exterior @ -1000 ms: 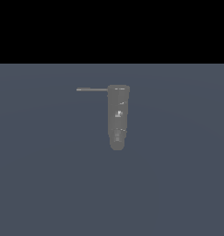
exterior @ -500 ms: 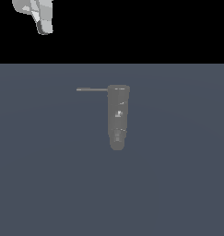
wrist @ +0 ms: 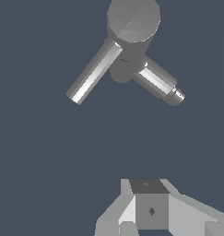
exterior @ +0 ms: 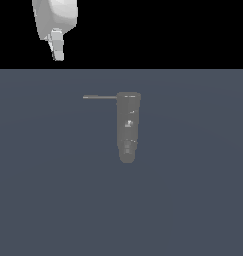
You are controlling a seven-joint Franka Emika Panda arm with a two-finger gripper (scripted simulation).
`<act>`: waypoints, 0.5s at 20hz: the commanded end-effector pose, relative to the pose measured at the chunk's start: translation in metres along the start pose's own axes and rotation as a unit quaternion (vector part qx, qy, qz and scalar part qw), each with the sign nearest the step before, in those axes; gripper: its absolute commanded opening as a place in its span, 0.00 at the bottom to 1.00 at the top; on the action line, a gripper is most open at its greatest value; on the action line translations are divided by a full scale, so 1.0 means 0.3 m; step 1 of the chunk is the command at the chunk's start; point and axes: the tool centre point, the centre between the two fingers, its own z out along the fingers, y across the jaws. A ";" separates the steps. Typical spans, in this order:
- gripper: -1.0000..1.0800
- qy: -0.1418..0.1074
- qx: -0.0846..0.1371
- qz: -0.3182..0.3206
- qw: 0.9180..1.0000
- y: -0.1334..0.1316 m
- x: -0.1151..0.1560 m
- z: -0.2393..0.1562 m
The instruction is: Turn on the faucet by rotating a designated handle.
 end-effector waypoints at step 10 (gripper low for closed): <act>0.00 0.002 0.001 0.116 0.993 -0.155 0.107 0.137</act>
